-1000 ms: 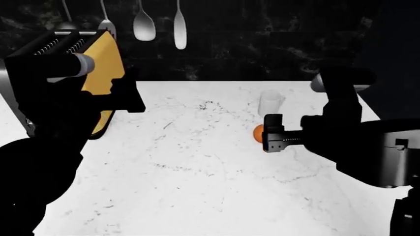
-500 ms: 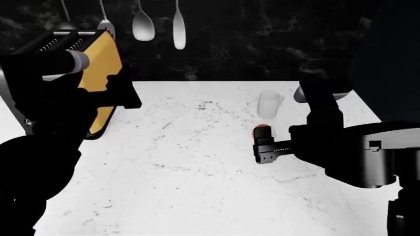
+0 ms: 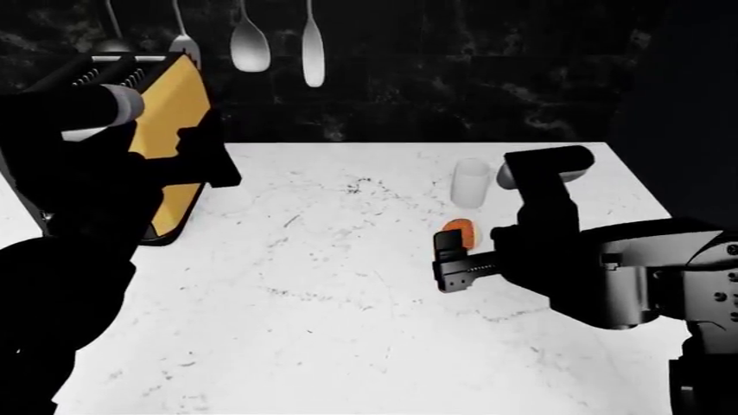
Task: Pick the egg from the counter and place it in the cabinet.
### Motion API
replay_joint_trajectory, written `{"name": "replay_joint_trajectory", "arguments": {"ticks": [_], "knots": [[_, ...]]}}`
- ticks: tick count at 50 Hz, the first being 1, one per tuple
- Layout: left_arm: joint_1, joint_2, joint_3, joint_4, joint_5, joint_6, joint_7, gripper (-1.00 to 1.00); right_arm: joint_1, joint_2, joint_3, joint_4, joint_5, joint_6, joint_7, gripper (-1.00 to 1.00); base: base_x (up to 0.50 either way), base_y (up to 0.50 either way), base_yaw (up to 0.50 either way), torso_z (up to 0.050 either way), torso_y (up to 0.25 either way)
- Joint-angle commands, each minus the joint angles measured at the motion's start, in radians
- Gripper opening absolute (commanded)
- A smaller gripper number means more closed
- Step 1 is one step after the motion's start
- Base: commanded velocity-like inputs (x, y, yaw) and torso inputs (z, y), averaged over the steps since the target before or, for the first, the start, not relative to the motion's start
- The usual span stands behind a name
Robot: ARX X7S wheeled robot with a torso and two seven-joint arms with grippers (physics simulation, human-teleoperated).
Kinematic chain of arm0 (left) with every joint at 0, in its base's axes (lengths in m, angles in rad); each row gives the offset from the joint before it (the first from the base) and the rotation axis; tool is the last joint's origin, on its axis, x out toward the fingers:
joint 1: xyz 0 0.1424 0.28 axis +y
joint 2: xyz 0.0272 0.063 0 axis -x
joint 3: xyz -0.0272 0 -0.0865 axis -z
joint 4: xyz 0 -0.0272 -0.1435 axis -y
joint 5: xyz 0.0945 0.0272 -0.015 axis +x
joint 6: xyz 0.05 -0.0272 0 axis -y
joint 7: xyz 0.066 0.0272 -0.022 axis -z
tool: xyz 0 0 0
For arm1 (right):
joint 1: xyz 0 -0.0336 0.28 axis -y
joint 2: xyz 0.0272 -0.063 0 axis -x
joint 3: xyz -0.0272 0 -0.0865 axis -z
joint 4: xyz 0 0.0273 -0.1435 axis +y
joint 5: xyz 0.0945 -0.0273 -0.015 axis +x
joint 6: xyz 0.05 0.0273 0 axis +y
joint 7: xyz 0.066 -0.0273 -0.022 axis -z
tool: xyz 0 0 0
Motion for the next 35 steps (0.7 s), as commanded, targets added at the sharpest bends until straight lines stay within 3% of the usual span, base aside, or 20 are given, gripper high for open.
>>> {"name": "replay_joint_trajectory", "arguments": {"ticks": [1, 35], "knots": [[0.124, -0.029, 0.048, 0.0, -0.005, 0.005, -0.004, 1.0, 0.005, 0.005, -0.052, -0.006, -0.111, -0.042, -0.107, 1.0, 0.0, 0.0, 0.0, 0.0, 0.0], [0.131, -0.047, 0.051, -0.014, -0.01, 0.018, -0.014, 1.0, 0.023, -0.026, -0.234, 0.102, -0.405, -0.233, -0.367, 1.0, 0.0, 0.0, 0.0, 0.0, 0.0]]}}
